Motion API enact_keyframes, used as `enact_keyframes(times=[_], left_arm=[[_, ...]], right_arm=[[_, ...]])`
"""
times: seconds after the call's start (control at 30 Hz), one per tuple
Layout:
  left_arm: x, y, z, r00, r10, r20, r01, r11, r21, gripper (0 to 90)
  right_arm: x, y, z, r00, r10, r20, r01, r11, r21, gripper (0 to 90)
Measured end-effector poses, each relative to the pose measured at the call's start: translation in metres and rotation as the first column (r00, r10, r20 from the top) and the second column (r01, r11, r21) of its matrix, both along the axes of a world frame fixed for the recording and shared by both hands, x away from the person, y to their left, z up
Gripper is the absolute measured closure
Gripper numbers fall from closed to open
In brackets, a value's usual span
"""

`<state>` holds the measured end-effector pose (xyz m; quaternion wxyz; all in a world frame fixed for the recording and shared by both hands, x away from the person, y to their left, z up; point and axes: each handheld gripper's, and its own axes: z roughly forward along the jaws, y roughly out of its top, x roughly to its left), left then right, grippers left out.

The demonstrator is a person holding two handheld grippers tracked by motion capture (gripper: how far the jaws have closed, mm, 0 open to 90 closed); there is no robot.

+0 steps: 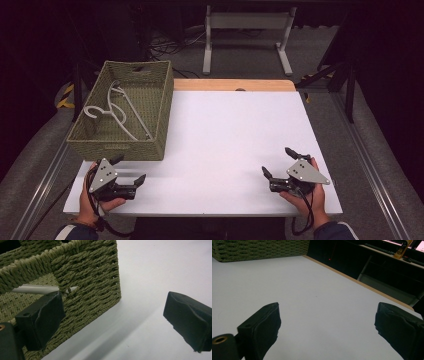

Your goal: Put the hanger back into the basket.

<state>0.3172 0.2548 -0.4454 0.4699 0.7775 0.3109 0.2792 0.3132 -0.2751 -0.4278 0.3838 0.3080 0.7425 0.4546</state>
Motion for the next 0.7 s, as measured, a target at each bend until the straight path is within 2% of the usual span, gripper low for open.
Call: enact_keyframes(times=[0.1,0.5,0.7], left_arm=[[0.0009,-0.0001,-0.0004,1.0000,-0.002,-0.003,0.002,1.0000,0.001,3.9],[0.0030,-0.0012,-0.0012,0.9999,0.006,-0.009,-0.006,0.9999,0.009,4.2],[0.0047,-0.0017,-0.0013,0.9998,0.013,-0.013,-0.013,0.9999,0.009,4.3]], right_arm=[[0.0002,-0.0009,0.0004,1.0000,0.000,0.001,0.000,1.000,0.012,6.8],[0.0011,0.0003,-0.0016,1.0000,0.003,0.002,-0.003,1.000,-0.017,7.5],[0.0023,-0.0019,-0.0025,1.0000,-0.004,-0.006,0.004,1.000,-0.004,7.5]])
